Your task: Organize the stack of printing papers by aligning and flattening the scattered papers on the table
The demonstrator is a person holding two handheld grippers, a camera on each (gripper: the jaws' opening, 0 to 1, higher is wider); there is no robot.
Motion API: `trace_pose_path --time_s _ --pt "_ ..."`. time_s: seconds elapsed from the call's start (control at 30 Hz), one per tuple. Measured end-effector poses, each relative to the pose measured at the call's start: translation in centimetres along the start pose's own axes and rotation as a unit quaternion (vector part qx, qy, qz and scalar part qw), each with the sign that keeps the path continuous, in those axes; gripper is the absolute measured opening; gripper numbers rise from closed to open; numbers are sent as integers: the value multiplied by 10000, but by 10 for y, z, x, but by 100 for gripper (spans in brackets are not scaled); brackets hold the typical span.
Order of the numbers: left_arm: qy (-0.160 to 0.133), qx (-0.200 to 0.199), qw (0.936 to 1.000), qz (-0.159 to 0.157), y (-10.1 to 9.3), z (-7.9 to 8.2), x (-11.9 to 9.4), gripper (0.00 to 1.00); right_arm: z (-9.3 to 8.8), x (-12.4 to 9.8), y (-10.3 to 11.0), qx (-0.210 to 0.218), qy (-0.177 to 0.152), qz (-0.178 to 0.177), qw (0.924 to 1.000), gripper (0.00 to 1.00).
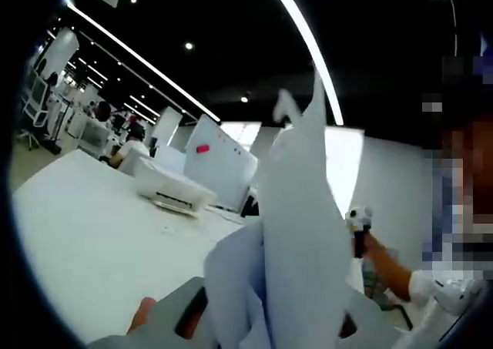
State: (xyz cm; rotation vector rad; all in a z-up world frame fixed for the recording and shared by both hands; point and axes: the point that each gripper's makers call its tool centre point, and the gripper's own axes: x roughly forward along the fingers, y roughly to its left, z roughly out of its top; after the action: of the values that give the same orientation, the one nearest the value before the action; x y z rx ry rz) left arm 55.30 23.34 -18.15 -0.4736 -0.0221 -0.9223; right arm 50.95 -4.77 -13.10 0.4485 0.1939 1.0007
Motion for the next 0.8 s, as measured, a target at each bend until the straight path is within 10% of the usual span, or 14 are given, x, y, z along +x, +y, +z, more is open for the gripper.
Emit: trace_pose_path --time_s 0.4,0.8 --pt "80 -43 9999 45 5 -6 4 6 25 -22 73 -560 301 588 9962 0" --pt "139 -215 9995 207 21 -12 6 6 5 -9 107 -547 554 973 9922 0"
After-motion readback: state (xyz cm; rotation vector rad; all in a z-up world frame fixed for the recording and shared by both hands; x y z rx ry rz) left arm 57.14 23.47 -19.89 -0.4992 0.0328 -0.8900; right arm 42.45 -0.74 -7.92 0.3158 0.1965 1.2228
